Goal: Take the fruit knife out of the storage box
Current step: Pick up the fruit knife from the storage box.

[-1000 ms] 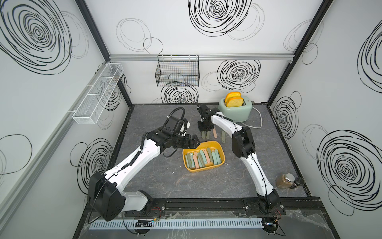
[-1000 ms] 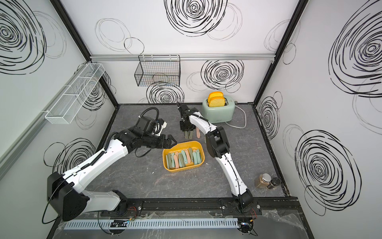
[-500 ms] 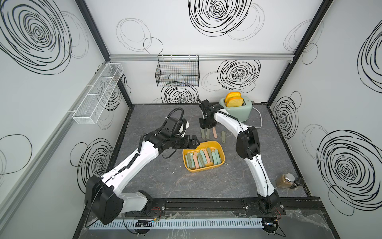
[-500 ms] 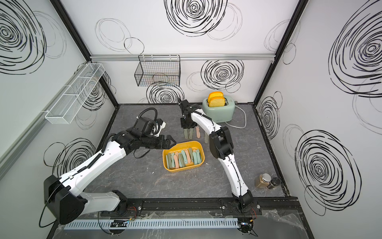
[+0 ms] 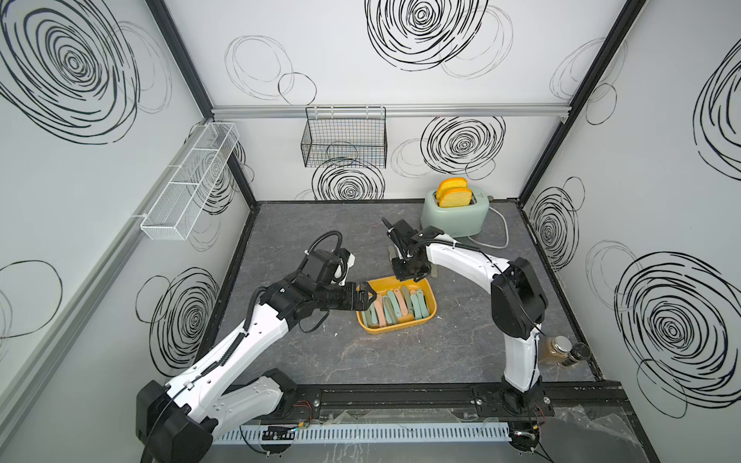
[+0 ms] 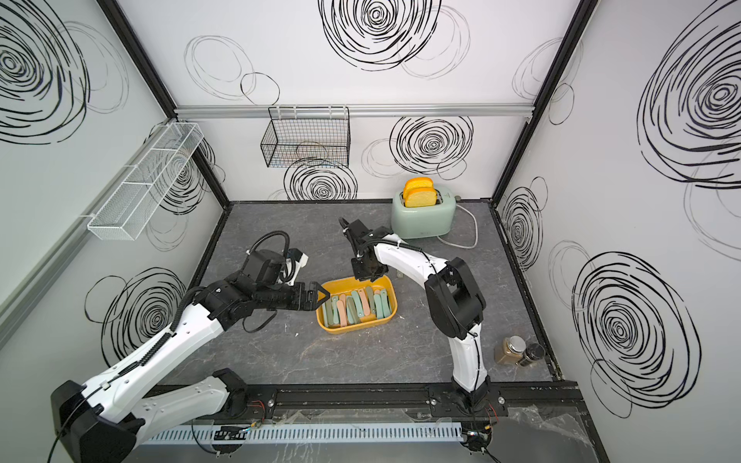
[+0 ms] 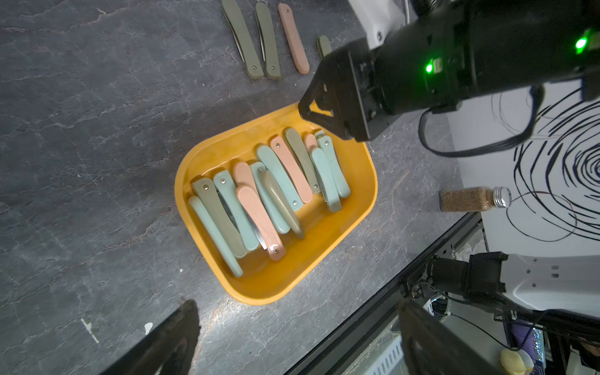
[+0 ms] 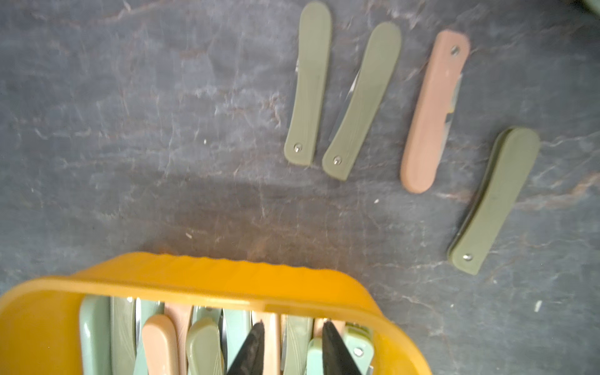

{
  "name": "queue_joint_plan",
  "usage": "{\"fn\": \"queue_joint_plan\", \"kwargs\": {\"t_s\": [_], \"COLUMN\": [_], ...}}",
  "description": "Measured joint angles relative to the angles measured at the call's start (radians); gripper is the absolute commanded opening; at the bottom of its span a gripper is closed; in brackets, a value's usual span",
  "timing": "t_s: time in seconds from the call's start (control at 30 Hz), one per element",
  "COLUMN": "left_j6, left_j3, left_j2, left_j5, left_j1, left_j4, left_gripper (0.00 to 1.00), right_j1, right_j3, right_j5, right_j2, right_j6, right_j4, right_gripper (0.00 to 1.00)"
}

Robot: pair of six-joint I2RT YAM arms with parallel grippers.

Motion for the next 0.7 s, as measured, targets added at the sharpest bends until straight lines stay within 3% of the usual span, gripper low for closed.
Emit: {"fn": "queue_joint_plan", "kwargs": {"t_s": [0.3, 0.7], "left_j6": [-0.03, -0.037], "left_j3": [-0.038, -0.039], "left_j2": [-0.076, -0.105], "left_j5": [-0.018, -0.041], "left_j1": [-0.019, -0.023], "left_j4": [-0.017, -0.052], "left_gripper": [0.98, 0.98], "right_j1": [0.043, 0.043], "right_j3": [-0.171, -0.184], "right_j5": [0.007, 0.02], "right_j2": [-0.026, 0.0], "right_j6": [0.031, 0.027], "right_j4": [0.065, 0.127], "right_gripper": [0.33, 0.32]}}
